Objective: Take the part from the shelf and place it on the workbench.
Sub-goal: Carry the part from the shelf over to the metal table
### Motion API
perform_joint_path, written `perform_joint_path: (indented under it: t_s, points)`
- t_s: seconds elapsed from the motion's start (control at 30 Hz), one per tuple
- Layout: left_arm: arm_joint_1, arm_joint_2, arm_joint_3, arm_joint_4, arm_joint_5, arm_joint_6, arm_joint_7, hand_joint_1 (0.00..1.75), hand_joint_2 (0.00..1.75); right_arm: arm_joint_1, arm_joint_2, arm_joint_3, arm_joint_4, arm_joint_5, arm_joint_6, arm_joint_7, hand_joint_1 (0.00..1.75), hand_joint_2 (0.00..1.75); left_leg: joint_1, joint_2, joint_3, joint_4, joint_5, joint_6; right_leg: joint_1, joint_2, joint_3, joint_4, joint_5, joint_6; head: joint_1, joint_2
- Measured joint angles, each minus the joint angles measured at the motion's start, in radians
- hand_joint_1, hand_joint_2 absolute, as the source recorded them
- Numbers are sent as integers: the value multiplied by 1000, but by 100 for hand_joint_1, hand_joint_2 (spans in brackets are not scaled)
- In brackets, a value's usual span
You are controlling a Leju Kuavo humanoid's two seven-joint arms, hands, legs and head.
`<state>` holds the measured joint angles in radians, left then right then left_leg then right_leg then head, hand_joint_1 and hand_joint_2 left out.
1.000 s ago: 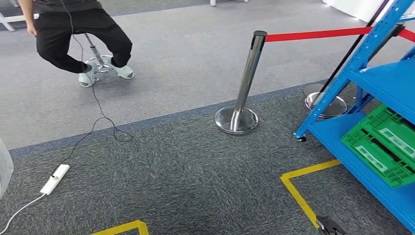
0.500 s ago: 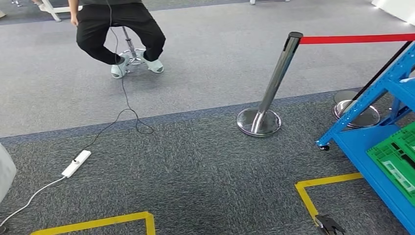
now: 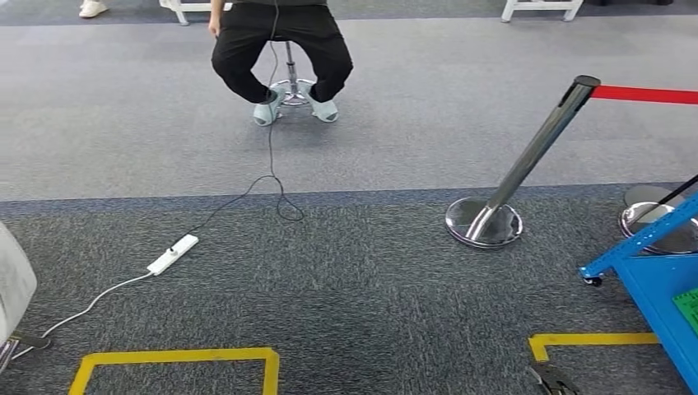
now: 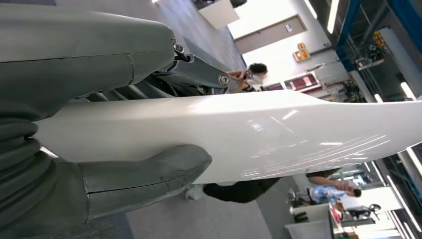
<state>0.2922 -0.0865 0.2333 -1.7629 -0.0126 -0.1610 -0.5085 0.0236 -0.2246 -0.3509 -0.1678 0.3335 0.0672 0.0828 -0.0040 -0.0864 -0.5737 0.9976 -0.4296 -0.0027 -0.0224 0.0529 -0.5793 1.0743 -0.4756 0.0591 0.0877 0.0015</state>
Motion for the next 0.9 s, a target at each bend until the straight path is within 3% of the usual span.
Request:
perform_joint_path:
  t_s: [0.07, 0.13, 0.2, 0.27, 0.3, 0.33, 0.37, 0.4, 0.47, 0.53, 0.6, 0.67, 0.73, 0.8, 0.83, 0.87, 0.9]
  points:
    - [1, 0, 0, 0, 0, 0, 0, 175, 175, -2, 1, 0, 0, 0, 0, 0, 0, 0, 1, -20, -6, 1, 3, -13, 0, 11, 17, -36, 3, -8, -1, 0]
    - [4, 0, 0, 0, 0, 0, 0, 175, 175, -4, 1, -1, 0, 1, 0, 0, 0, 0, 4, -25, -11, -1, 5, -23, 2, -9, 18, -38, 8, -23, -2, 0]
    - [4, 1, 0, 0, 0, 0, 0, 175, 175, -4, 1, -1, 0, 3, 0, -1, 0, 0, 2, 15, -35, 48, -29, -31, 2, -30, 19, -42, 11, -36, -5, 0]
    - [3, 0, -1, 0, 0, -2, -1, 175, 175, 0, 0, -1, 0, 5, 0, -3, 0, 0, 1, 61, -96, 174, -96, -36, 5, -52, 18, -43, 10, -43, -8, 0]
    - [4, 0, -1, 0, 0, -4, -1, 175, 175, 2, 0, -2, 0, 7, 0, -3, 0, 0, 1, 69, -129, 239, -121, -37, 6, -64, 18, -43, 9, -44, -8, 0]
    - [5, 0, -1, 0, -1, -6, -2, 175, 175, 3, 0, -2, 0, 7, 1, -4, 0, 0, 1, 72, -148, 277, -129, -37, 8, -77, 19, -43, 8, -45, -8, 0]
    - [6, 0, -1, 0, -1, -9, -2, 175, 175, 3, 0, -2, 0, 8, 1, -4, 0, 0, 1, 73, -149, 278, -116, -37, 8, -89, 20, -43, 7, -45, -8, 0]
    - [7, 0, -1, 0, -2, -10, -2, 175, 175, 2, 0, -2, 0, 8, 2, -4, 0, 0, 1, 78, -128, 237, -86, -35, 9, -100, 22, -43, 5, -44, -8, 0]
    - [6, 0, -1, 0, -5, -11, -4, 175, 175, 1, 0, -2, 0, 8, 1, -5, 0, 0, -2, 120, -55, 101, -24, -29, 12, -119, 28, -41, 0, -39, -9, 0]
    - [6, 0, -2, 0, -7, -10, -6, 175, 175, 1, -1, -2, 0, 8, 0, -5, 0, 0, -7, 154, -12, 18, -4, -19, 19, -135, 33, -41, -6, -30, -7, 0]
    - [7, -1, -3, 0, -8, -10, -8, 175, 175, 0, -1, -2, -1, 8, -1, -5, 0, 0, -9, 139, -9, 4, -4, -8, 20, -154, 40, -45, -10, -20, -4, 0]
    - [8, 0, -2, -1, -8, -10, -9, 175, 175, -3, -1, -2, -1, 8, -2, -8, 0, 0, -4, 119, -5, -3, 0, 3, 17, -131, 37, -27, -26, -9, -1, 0]
    - [7, 0, -2, -1, -9, -12, -10, 175, 175, -3, -1, -3, -2, 10, -5, -12, 0, 0, 0, 99, -2, -7, 3, 13, 15, -79, -7, 67, -78, -3, 2, 0]
    - [7, -1, -2, -1, -9, -15, -10, 175, 175, 1, -1, -4, -1, 12, -8, -13, 0, 0, 0, 76, -3, -6, 2, 17, 14, -57, -76, 200, -131, -2, 3, 0]
    - [7, -1, -2, -1, -9, -17, -11, 175, 175, 2, -1, -4, -1, 14, -9, -13, 0, 0, 0, 64, -2, -6, 2, 17, 14, -55, -97, 234, -135, -2, 3, 0]
    - [8, -1, -2, -1, -9, -18, -11, 175, 175, 3, -1, -4, -1, 15, -9, -13, 0, 0, 0, 51, -1, -6, 2, 17, 14, -54, -100, 228, -117, -2, 3, 0]
    - [8, -1, -2, -1, -9, -20, -11, 175, 175, 4, -1, -4, -1, 16, -10, -13, 0, 0, 1, 38, 1, -5, 2, 16, 12, -50, -82, 182, -82, -2, 3, 0]
